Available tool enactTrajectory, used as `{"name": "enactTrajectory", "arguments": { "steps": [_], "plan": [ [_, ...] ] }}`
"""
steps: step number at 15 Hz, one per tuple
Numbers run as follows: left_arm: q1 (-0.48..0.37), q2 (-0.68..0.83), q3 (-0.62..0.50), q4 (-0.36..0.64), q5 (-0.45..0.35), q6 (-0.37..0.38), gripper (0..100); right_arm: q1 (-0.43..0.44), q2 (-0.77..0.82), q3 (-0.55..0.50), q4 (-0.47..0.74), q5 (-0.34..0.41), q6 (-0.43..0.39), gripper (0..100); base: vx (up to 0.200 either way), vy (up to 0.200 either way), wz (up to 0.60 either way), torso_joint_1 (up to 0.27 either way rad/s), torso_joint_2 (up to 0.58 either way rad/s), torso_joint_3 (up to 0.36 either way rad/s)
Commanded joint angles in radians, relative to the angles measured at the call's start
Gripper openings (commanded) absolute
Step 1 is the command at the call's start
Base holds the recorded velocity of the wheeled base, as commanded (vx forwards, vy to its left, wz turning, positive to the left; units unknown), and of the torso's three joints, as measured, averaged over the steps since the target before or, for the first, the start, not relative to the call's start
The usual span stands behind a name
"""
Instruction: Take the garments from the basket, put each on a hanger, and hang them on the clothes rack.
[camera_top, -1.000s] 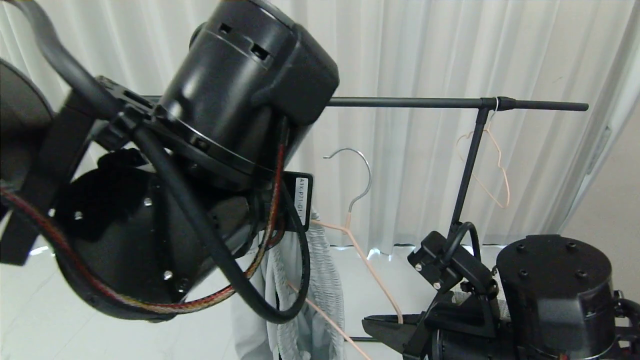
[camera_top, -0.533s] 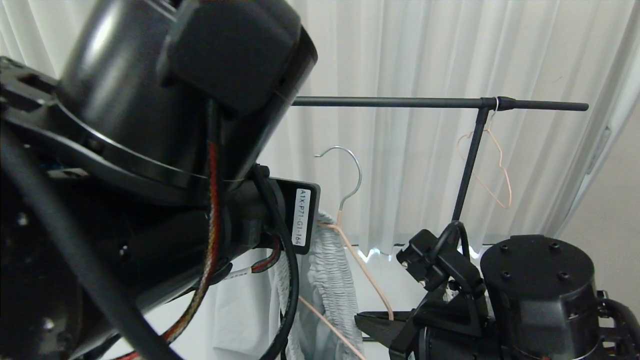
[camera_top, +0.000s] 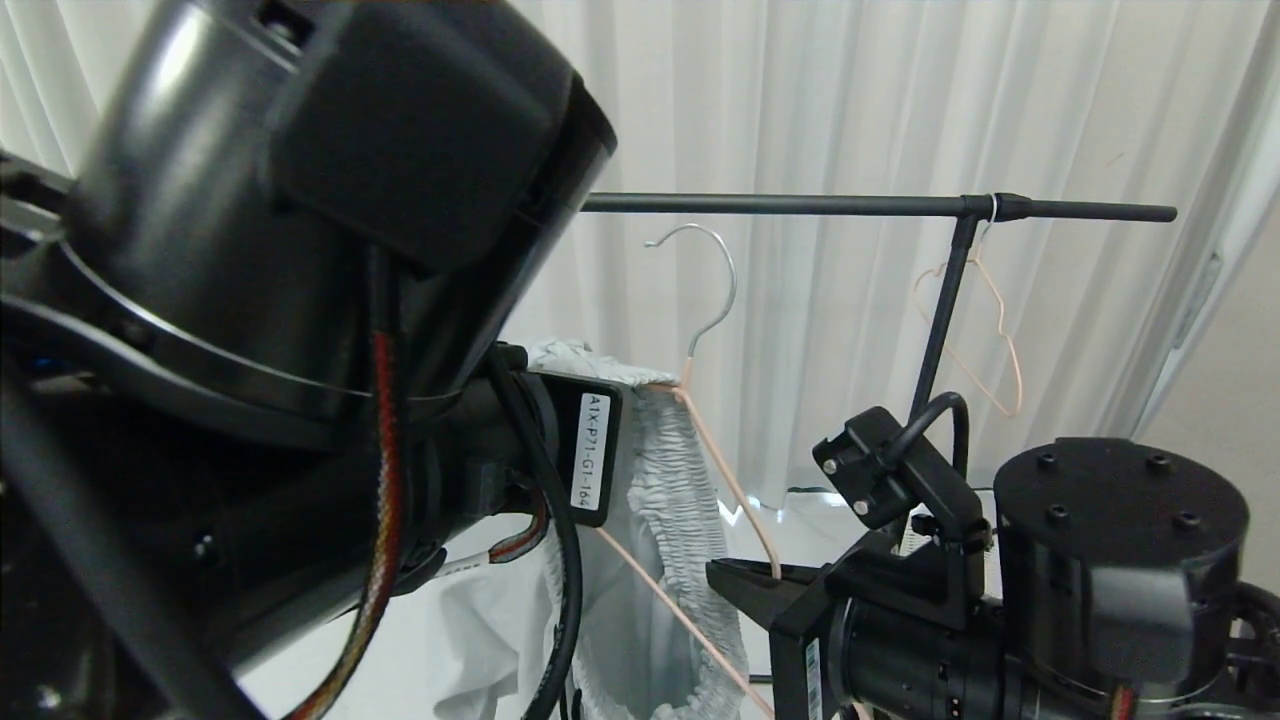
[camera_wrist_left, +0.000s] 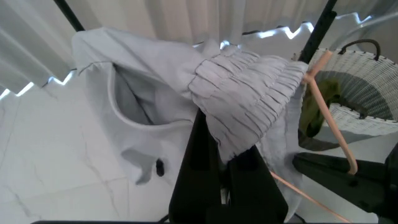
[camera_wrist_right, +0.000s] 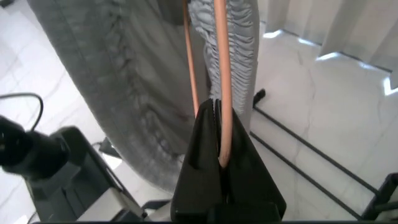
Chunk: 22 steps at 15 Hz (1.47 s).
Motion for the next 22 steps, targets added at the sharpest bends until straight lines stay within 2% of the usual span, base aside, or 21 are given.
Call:
{"name": "enactTrajectory", "arguments": {
  "steps": [1, 3, 4, 14, 18, 19, 20, 22],
  "plan": [
    [0.0, -0.002, 0.002, 0.001, 0.0, -0.001, 0, 0.001, -0.006, 0.0, -0.011, -0.01, -0.001, 0, 0.0, 0.0, 0.0, 0.0, 0.0, 0.0],
    [0.0, -0.003, 0.002, 0.001, 0.0, -0.001, 0, 0.001, -0.017, 0.0, -0.021, -0.017, -0.002, 0, 0.0, 0.0, 0.0, 0.0, 0.0, 0.0],
    [0.0, -0.003, 0.002, 0.001, 0.0, -0.001, 100, 0.001, -0.023, 0.0, -0.023, -0.017, -0.004, 0, 0.0, 0.0, 0.0, 0.0, 0.0, 0.0],
    [0.0, -0.011, 0.006, 0.001, 0.003, -0.001, 100, 0.0, -0.04, 0.019, -0.153, -0.016, -0.008, 0, 0.0, 0.0, 0.0, 0.0, 0.0, 0.0],
    [-0.015, -0.143, 0.115, 0.001, 0.02, 0.018, 100, -0.009, -0.124, 0.099, -0.175, -0.016, -0.054, 0, 0.0, 0.0, 0.0, 0.0, 0.0, 0.0],
    [-0.026, -0.2, 0.152, 0.001, 0.02, 0.056, 100, -0.011, -0.143, 0.119, -0.198, -0.016, -0.077, 0, 0.0, 0.0, 0.0, 0.0, 0.0, 0.0],
    [-0.031, -0.264, 0.192, 0.001, 0.017, 0.133, 100, -0.011, -0.155, 0.138, -0.215, -0.016, -0.108, 0, 0.0, 0.0, 0.0, 0.0, 0.0, 0.0],
    [-0.017, -0.402, 0.279, -0.001, -0.036, 0.354, 100, -0.011, -0.161, 0.169, -0.245, -0.016, -0.145, 0, 0.0, 0.0, 0.0, 0.0, 0.0, 0.0]
  ]
}}
